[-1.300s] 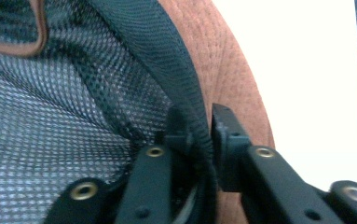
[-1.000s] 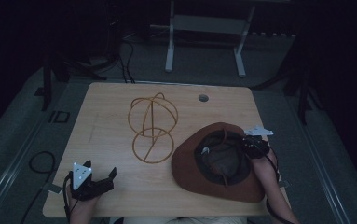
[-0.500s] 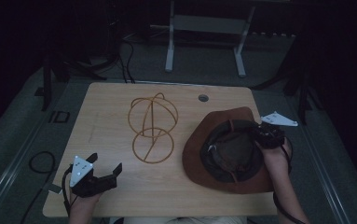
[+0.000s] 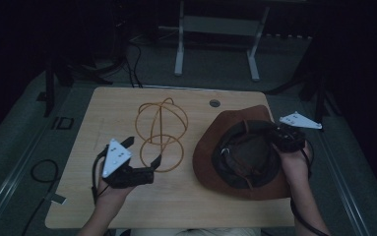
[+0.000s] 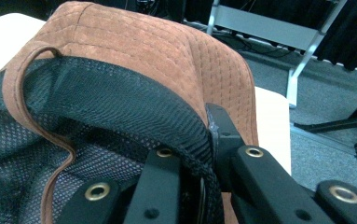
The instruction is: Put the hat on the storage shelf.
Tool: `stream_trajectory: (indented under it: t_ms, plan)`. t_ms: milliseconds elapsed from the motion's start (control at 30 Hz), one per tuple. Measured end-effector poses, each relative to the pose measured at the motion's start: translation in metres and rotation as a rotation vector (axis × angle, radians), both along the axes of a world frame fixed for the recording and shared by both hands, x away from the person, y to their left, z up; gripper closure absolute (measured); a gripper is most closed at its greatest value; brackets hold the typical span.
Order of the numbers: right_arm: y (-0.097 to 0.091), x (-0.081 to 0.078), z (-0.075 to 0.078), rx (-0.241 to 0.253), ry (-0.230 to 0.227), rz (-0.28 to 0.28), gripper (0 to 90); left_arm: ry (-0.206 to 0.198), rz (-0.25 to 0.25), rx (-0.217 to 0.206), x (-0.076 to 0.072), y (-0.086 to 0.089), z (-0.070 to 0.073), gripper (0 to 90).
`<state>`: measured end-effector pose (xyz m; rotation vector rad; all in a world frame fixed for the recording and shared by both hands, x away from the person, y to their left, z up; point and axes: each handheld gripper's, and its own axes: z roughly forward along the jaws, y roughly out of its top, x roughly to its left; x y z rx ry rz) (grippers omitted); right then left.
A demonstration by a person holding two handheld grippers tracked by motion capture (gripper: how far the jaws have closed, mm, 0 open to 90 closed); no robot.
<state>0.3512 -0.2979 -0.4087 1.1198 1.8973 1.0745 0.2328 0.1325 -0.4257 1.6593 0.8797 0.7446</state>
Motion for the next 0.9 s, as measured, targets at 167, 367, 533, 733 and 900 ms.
stream_trajectory:
  t_ms: [167, 367, 533, 733, 900]
  plan:
    - [-0.001, -0.003, -0.002, 0.007, 0.006, 0.002, 84.2, -0.023, -0.101, 0.043, 0.008, -0.042, 0.009, 4.5]
    - [0.001, -0.008, -0.001, -0.004, -0.005, 0.013, 84.1, -0.038, -0.205, 0.081, 0.019, -0.092, 0.019, 4.5]
    - [-0.001, -0.012, -0.001, 0.004, -0.006, 0.020, 84.2, -0.016, -0.246, 0.100, 0.039, -0.128, 0.021, 4.5]
    - [-0.006, -0.016, 0.000, -0.006, -0.019, 0.012, 84.1, -0.001, -0.246, 0.174, 0.064, -0.165, 0.017, 7.2]
    - [-0.010, -0.018, -0.001, 0.005, -0.017, 0.011, 84.2, 0.047, -0.214, 0.235, 0.087, -0.190, 0.005, 7.4]
